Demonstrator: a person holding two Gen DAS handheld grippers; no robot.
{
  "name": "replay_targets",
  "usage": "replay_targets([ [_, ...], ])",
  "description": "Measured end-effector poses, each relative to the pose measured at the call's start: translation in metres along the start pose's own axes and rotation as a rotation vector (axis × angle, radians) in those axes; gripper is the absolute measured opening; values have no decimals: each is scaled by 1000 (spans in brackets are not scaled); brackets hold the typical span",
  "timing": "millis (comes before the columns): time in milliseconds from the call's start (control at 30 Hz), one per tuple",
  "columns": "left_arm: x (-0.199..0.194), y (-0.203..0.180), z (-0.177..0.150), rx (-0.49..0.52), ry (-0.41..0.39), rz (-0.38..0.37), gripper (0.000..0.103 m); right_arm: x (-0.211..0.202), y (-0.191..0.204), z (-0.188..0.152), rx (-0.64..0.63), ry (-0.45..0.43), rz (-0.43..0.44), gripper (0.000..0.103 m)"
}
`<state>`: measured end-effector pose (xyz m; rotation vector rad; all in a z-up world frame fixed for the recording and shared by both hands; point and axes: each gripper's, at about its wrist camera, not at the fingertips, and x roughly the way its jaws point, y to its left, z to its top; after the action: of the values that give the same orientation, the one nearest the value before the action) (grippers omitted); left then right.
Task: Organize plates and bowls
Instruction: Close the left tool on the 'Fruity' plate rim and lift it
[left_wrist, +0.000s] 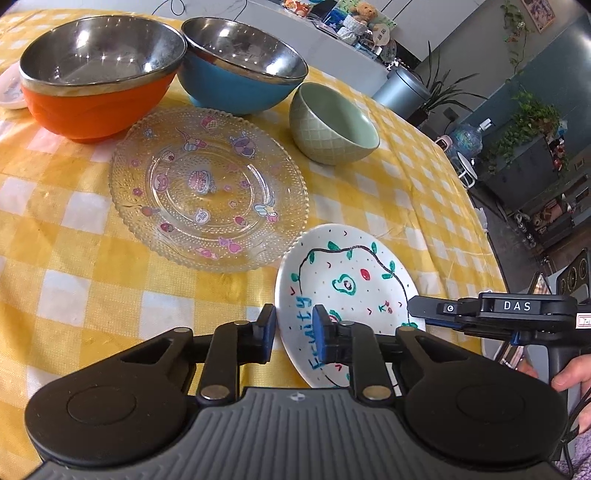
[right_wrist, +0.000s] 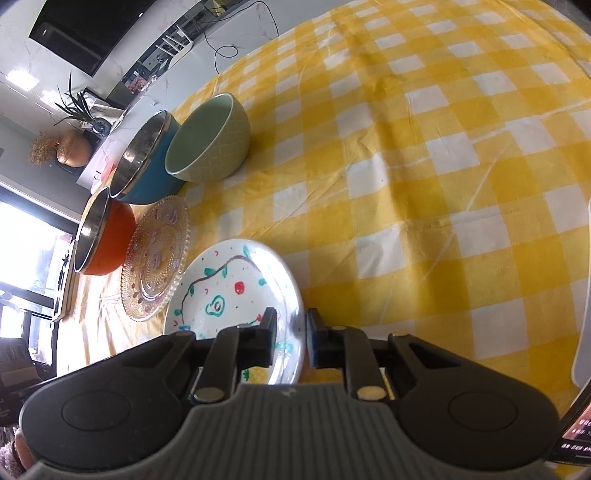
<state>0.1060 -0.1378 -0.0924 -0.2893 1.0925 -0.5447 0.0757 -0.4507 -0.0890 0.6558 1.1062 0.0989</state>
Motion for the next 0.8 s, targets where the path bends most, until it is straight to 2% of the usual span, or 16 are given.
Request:
replay_targets([
  [33, 0, 0, 0, 4, -1, 7, 15, 0, -1, 0, 4, -2, -4, 10],
  [100, -2, 2, -1, 5, -3, 12, 11, 0, -2, 0, 13, -4, -13, 8],
  [433, -25, 17, -9, -18, 5, -3, 11, -4, 13, -14, -9, 8, -1, 7],
  [633, -49, 28, -21, -24, 19, 27, 11, 0, 33, -32, -46, 41, 9, 7],
  [800, -75, 49, -28, -38, -2, 54, 11, 7, 60, -48, -99, 51, 27, 7],
])
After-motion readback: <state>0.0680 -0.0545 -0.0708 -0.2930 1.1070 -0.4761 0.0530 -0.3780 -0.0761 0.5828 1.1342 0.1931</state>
